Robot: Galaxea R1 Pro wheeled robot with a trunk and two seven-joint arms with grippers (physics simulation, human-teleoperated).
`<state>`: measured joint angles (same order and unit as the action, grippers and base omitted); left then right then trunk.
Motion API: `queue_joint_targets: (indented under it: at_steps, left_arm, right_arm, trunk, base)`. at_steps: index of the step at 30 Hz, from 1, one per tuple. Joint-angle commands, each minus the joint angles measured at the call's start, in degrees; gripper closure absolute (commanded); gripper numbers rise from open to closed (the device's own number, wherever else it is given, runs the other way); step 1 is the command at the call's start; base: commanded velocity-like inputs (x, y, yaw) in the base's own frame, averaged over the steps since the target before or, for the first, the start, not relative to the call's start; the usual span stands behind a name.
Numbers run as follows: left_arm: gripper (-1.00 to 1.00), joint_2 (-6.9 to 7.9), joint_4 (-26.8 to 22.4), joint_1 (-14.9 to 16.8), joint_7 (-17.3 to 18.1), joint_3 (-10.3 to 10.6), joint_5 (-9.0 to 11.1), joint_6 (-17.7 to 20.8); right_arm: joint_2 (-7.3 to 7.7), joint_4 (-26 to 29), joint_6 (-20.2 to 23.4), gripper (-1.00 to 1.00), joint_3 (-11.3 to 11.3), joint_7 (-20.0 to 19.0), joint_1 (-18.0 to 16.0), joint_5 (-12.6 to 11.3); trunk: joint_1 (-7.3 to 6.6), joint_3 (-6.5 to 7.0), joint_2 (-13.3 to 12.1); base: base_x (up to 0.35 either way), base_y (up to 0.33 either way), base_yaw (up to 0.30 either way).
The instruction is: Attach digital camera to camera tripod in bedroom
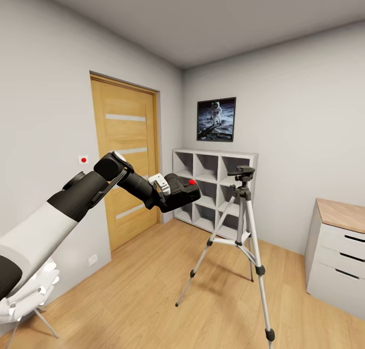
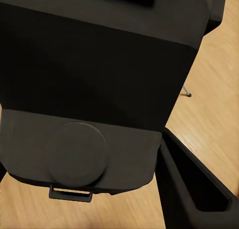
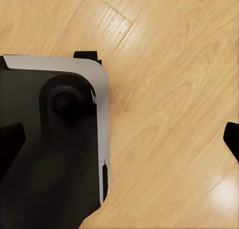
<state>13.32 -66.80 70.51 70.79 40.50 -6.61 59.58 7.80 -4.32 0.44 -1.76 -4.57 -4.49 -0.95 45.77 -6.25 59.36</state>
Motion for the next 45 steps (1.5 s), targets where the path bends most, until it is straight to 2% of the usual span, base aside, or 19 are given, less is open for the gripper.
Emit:
queue_joint_targets:
  at_steps: [1,45]
  left_arm:
    - [1.0,0.03,-0.1,0.1,0.7,0.0,-0.7,0.4]
    - [1.0,0.04,-0.2,0.1,0.6,-0.1,-0.7,0.4]
  right_arm:
    - [0.02,-0.1,0.0,-1.0,-0.2,-0.2,-0.1,-0.1]
    - [0.02,-0.1,-0.2,-1.0,-0.2,-0.3,-0.1,-0.1]
  trunk:
    - [-0.22,0.1,-0.4]
    - [-9.88,8.0,-18.0]
  base:
    - [0.0,0.0,0.0]
    - [0.0,0.0,0.0]
